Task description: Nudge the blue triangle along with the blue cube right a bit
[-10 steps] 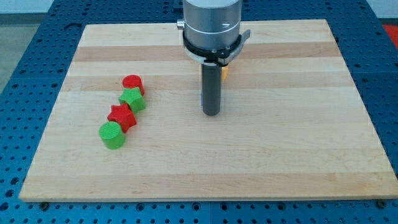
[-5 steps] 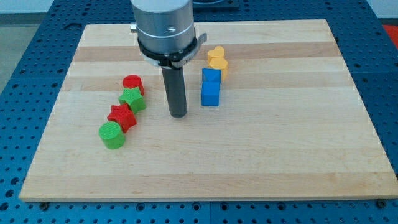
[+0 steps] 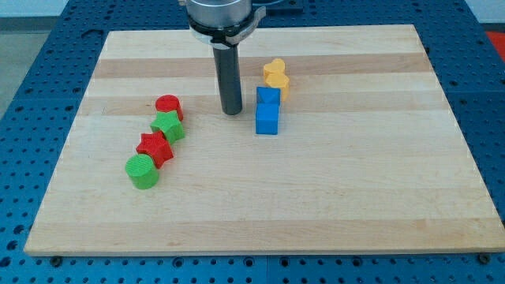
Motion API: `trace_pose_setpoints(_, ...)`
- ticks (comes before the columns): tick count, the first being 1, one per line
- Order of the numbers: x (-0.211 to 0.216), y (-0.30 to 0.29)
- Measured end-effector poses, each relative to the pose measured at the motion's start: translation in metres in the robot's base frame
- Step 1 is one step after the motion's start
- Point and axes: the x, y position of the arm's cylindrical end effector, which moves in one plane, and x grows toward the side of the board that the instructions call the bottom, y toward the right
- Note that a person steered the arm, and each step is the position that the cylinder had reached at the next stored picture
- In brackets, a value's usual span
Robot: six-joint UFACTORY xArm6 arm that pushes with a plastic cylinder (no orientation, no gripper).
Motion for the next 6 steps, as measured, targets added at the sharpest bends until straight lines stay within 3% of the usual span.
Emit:
trace_pose_setpoints(4, 0.000, 0.034)
trace_pose_setpoints(6, 0.029, 0.023)
